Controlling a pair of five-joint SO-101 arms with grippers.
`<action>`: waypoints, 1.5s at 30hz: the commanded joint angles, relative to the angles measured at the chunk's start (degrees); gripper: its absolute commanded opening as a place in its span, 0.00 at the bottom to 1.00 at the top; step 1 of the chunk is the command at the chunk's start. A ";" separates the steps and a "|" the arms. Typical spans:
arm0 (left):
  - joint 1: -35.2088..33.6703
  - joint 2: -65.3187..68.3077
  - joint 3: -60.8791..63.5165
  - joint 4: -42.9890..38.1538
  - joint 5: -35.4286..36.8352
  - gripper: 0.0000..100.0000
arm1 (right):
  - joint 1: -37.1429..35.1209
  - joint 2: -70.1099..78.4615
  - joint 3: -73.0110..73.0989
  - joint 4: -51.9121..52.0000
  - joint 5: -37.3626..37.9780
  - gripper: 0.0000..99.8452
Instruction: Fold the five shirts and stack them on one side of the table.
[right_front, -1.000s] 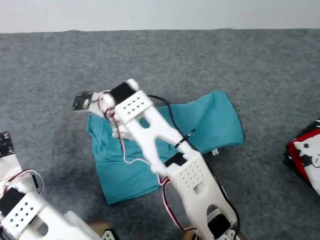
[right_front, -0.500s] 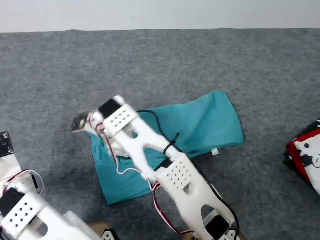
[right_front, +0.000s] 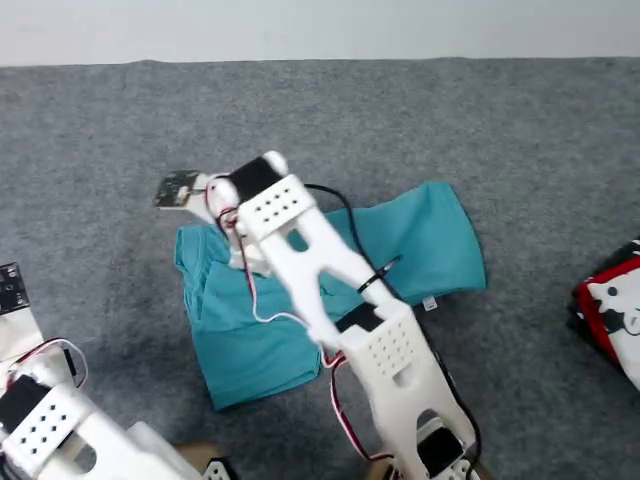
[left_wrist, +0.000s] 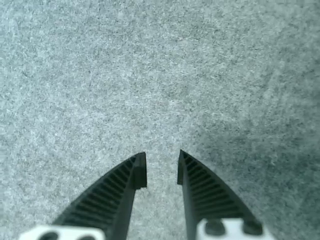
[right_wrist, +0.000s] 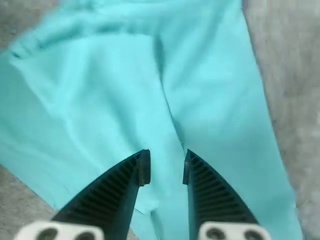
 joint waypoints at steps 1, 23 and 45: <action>0.35 -0.97 -0.57 -0.97 -0.18 0.11 | 3.12 -4.18 2.29 2.24 -0.53 0.13; 0.35 -0.79 -0.57 -0.97 -0.09 0.11 | 3.56 -29.41 37.80 1.89 -0.26 0.11; 0.00 -1.05 -0.40 -0.70 -0.09 0.11 | 8.48 -18.86 46.77 -9.54 0.18 0.07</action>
